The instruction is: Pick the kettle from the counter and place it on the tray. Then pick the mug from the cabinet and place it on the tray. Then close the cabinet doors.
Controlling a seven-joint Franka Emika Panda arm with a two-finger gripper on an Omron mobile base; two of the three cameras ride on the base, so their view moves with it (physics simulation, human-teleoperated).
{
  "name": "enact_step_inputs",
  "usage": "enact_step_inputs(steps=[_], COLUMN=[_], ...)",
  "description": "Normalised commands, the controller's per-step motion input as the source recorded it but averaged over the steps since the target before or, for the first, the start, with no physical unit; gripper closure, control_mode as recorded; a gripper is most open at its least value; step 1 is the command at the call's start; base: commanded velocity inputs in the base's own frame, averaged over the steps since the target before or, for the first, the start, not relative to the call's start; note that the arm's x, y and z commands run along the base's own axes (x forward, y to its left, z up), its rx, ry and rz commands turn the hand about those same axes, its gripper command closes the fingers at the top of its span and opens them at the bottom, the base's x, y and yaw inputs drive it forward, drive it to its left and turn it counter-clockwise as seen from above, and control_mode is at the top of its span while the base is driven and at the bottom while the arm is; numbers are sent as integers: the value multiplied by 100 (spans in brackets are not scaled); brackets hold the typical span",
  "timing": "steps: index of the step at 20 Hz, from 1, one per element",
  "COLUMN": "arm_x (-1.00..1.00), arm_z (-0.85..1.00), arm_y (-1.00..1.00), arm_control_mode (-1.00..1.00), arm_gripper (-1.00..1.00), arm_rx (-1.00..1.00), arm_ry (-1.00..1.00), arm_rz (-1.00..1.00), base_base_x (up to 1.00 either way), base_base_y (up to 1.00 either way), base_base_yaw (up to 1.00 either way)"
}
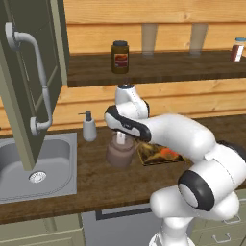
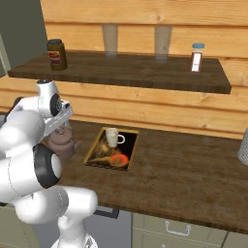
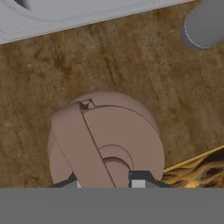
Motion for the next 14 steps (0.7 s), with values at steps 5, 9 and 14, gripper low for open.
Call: enact_step_inputs(steps=[5,9,14], arm_x=[-60,-61,-46], arm_z=[21,26,33], arm_y=[-22,-21,-34], arm_control_mode=[-100,-100,-100], arm_gripper=[100,100,100], arm_rx=[0,0,0], arm_ry=[-4,-5,-6], arm_rz=[-1,0,0], base_base_x=[0,0,0], base_base_y=[0,0,0], base_base_yaw=[0,0,0])
